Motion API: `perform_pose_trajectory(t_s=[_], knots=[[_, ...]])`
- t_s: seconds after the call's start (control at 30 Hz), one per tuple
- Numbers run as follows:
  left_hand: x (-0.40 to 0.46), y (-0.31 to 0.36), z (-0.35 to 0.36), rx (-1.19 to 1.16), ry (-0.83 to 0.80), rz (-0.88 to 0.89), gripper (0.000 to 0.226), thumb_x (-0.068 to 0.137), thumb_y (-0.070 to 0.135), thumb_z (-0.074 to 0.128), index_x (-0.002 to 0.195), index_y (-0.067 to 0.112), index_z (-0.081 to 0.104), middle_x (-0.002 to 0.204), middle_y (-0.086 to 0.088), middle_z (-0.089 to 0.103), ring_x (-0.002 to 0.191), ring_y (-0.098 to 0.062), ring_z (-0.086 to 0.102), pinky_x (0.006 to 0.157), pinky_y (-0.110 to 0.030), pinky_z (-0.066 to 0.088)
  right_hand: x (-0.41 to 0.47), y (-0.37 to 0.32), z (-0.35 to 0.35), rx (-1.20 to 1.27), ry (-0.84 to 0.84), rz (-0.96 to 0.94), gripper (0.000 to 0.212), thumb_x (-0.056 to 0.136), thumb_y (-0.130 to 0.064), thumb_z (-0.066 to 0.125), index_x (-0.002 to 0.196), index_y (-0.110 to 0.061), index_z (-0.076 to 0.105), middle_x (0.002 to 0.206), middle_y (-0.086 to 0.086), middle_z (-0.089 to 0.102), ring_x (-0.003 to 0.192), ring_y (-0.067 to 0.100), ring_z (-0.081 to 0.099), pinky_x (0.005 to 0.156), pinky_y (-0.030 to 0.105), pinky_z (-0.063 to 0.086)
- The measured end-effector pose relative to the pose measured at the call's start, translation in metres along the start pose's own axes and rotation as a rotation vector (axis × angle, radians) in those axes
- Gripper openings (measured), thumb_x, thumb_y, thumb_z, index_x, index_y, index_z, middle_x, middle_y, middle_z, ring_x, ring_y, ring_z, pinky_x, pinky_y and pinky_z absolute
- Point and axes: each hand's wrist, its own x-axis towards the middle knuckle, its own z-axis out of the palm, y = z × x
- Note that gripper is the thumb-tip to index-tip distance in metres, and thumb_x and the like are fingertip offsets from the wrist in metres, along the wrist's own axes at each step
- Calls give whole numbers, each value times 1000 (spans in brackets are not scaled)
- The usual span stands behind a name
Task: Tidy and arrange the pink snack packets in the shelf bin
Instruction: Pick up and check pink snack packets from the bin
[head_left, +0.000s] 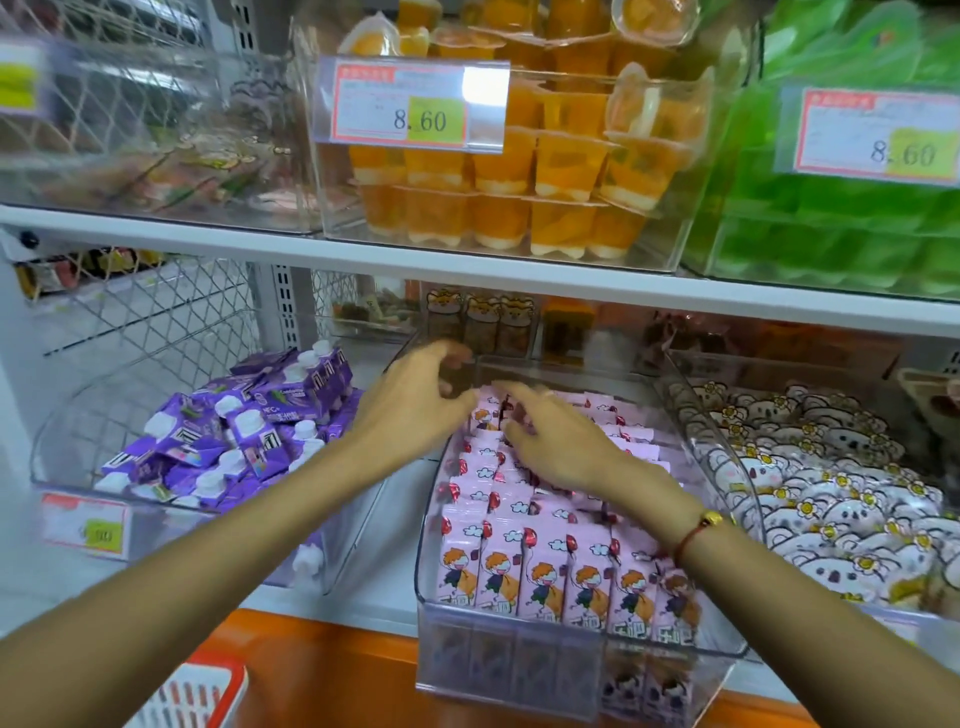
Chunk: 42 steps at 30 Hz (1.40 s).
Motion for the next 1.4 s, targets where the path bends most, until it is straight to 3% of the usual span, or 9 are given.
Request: perform_pose_trajectory(t_s=[0.23,0.43,0.6,0.73,0.93,1.07,1.17,1.27,1.4], knots=[[-48,-4,-14,-90,-145,36,12,89,29,63,97,31,72,107,16,68,92,-1,66,87,-29,52,21,-10,1,-243,-219,73,42,102,-33,27,119,-15,61,131,15,44,121,33,41,98,41,35],[-2,4,-23,226,-152,138,18,88,34,63,105,36,68,96,13,68,99,-13,63,77,-28,48,-17,-11,-3,-140,-103,62,48,102,-38,29,147,-21,30,151,10,32,137,30,29,110,43,27],[45,19,-1,489,-484,277,25,88,32,64,112,29,69,109,6,66,90,-12,55,66,-24,40,-56,-8,0,-197,-121,95,53,101,-48,26,149,-25,25,159,1,16,145,21,15,118,39,13],[57,19,14,595,-644,260,24,85,28,66,107,21,72,111,0,70,100,-19,63,86,-36,53,-58,-9,0,-215,-111,90,53,101,-49,25,149,-25,26,160,0,14,146,19,11,119,40,10],[51,16,13,469,-490,246,14,90,25,61,99,15,66,110,-5,64,89,-20,55,75,-31,45,-56,-5,1,-189,-120,94,53,101,-49,26,148,-27,28,160,0,14,146,20,11,119,41,9],[40,10,7,-80,-171,31,23,97,27,53,106,8,62,114,-10,64,103,-24,58,89,-35,47,-54,-5,2,-179,-139,102,53,100,-49,27,148,-27,28,160,0,15,146,21,12,118,40,9],[22,15,2,-504,71,-117,20,97,18,54,108,4,64,110,-10,66,100,-18,59,76,-22,46,-52,-7,-3,-146,-147,126,51,101,-48,27,146,-25,33,159,1,19,144,21,16,116,39,13],[-6,26,-5,-723,219,-119,15,95,10,56,107,4,61,96,-2,64,86,-7,57,62,-2,41,-55,-12,-13,-28,16,127,47,101,-42,33,142,-20,42,151,6,35,139,22,26,112,35,24],[-40,46,-20,-828,287,-2,2,91,14,63,93,14,63,86,8,65,72,11,60,67,-6,46,-74,-34,-31,318,247,-15,56,92,-51,48,141,-28,38,145,-5,39,134,9,30,103,26,26]])
